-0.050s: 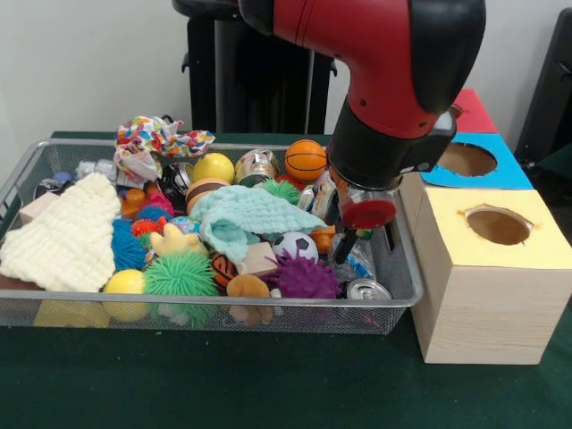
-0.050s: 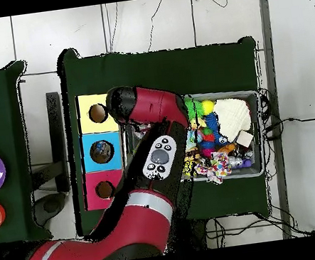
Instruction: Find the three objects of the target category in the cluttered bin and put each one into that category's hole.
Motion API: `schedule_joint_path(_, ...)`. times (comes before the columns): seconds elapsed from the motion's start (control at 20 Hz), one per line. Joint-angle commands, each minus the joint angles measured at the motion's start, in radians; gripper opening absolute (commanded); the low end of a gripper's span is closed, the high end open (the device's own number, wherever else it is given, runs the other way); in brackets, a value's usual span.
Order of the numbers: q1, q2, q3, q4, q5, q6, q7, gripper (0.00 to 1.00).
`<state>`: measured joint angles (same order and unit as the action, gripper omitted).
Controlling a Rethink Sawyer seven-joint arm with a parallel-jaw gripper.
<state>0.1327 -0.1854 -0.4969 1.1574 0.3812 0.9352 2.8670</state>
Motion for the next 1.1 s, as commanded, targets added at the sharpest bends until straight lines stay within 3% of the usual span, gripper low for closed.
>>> schedule_joint_path(0.05,-0.004,0.124,0.034,-0.065,-0.008,0.202,0.228,1.0)
schedule_joint_path(0.25,0.002,0.156,0.045,-0.072,0.016,0.199,0.248,1.0)
schedule_joint_path(0.5,0.005,0.227,0.057,-0.147,0.047,0.233,0.294,1.0)
schedule_joint_path(0.7,0.01,0.261,0.064,-0.169,0.077,0.15,0.314,1.0)
schedule_joint_path(1.1,0.019,0.284,0.052,-0.202,0.129,0.076,0.347,1.0)
